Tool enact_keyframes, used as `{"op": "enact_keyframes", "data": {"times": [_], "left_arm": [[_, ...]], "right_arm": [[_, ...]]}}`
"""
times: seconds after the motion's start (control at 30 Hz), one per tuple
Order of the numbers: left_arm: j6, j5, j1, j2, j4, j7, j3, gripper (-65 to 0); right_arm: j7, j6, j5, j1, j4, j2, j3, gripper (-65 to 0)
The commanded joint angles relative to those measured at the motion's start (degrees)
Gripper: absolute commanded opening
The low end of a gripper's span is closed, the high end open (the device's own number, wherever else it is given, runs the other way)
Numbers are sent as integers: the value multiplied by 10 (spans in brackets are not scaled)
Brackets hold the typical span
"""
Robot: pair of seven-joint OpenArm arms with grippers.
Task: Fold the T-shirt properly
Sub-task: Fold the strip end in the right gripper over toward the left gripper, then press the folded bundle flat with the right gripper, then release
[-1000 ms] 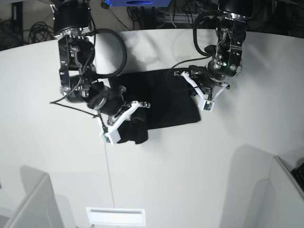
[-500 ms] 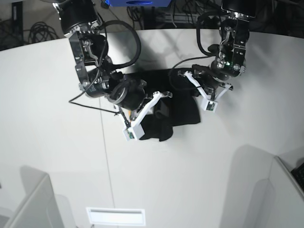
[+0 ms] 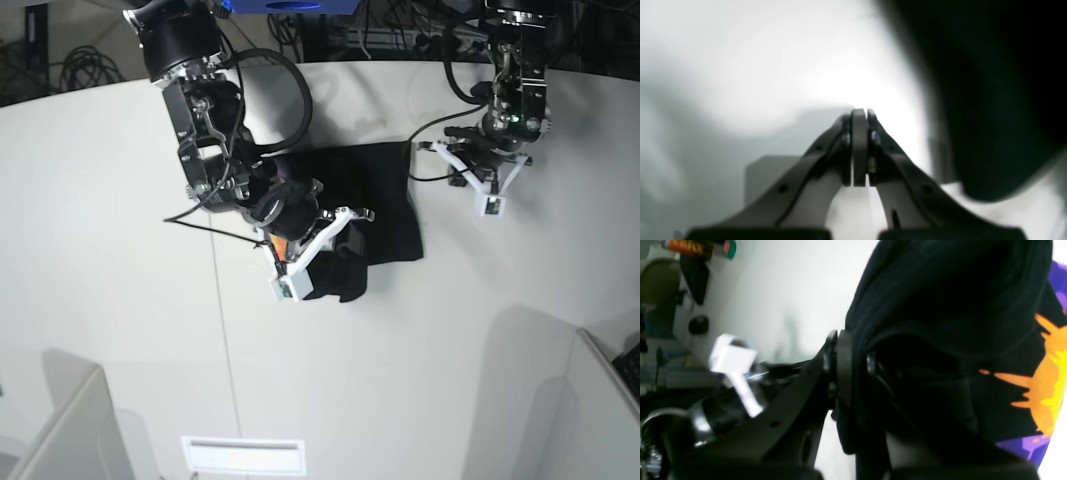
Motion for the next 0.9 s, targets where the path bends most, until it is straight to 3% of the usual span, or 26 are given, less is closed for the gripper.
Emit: {"op": "enact_keyframes", "data": {"times": [0.0, 0.47, 0.6, 0.67, 0.73, 0.87], "left_arm": [[-3, -4, 4, -3, 13, -6, -11, -650], [-4, -5, 58, 0, 68, -6, -141, -650], [-4, -5, 59, 0, 66, -6, -160, -650], [-4, -5, 59, 0, 66, -6, -168, -650], [-4, -5, 59, 0, 66, -6, -170, -650], [-4, -5, 59, 0, 66, -6, -170, -650]], "right_arm": [[11, 4, 9, 10, 4, -5, 0, -650], [11, 4, 11, 10, -64, -41, 0, -639], [10, 4, 11, 9, -65, -41, 0, -380], [9, 4, 13, 9, -65, -42, -2, -303], [12, 4, 11, 10, -65, -42, -24, -266], [12, 4, 11, 23, -68, -48, -60, -266]]}}
